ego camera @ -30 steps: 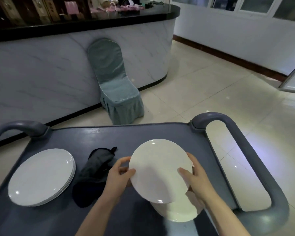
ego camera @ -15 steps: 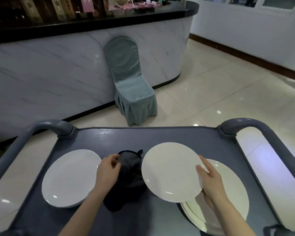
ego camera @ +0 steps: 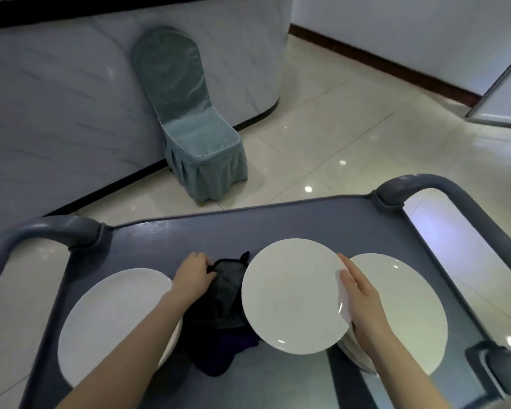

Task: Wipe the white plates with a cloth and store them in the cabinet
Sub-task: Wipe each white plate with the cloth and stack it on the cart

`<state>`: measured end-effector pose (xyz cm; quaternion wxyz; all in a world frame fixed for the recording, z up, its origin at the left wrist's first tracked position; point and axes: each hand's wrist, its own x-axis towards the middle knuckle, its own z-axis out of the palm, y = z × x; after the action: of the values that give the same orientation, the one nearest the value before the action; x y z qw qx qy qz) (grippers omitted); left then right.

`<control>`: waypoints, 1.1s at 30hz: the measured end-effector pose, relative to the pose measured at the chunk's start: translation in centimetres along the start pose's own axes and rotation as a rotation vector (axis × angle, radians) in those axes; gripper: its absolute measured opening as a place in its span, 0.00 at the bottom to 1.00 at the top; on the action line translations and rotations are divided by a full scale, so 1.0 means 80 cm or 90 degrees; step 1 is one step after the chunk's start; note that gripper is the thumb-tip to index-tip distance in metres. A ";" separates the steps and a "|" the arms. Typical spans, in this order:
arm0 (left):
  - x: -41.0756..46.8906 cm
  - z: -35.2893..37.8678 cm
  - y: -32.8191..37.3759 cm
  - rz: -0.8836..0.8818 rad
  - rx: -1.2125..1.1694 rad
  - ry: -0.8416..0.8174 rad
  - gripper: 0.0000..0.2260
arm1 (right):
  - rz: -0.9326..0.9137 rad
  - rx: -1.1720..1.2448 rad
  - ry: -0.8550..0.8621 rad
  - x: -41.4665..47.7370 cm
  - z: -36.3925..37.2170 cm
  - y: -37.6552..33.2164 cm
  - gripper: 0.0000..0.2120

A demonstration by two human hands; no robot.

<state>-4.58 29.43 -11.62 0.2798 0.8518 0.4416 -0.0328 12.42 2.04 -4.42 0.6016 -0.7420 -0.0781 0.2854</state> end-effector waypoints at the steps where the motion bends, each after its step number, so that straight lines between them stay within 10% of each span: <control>1: 0.002 -0.002 0.001 0.005 -0.013 0.003 0.08 | -0.001 0.004 0.005 -0.001 0.002 0.001 0.16; 15: -0.069 -0.101 0.091 -0.034 -0.530 0.142 0.05 | -0.039 0.011 -0.003 -0.002 0.015 -0.029 0.16; 19: -0.119 -0.102 0.149 0.000 -0.660 0.010 0.06 | -0.069 -0.018 -0.017 0.003 0.024 -0.037 0.14; 22: -0.154 -0.071 0.173 0.102 -0.516 -0.188 0.06 | -0.098 0.004 -0.014 0.006 0.026 -0.046 0.13; 28: -0.163 -0.032 0.152 0.370 -0.259 0.105 0.21 | -0.121 0.061 -0.035 0.009 0.012 -0.059 0.12; 33: -0.170 0.014 0.179 0.463 -0.015 0.023 0.25 | -0.155 0.046 -0.049 0.004 0.017 -0.063 0.14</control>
<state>-1.54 12.39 -2.05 0.2753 0.9503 0.1150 0.0894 13.11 4.69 0.01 0.6547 -0.6933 -0.1802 0.2413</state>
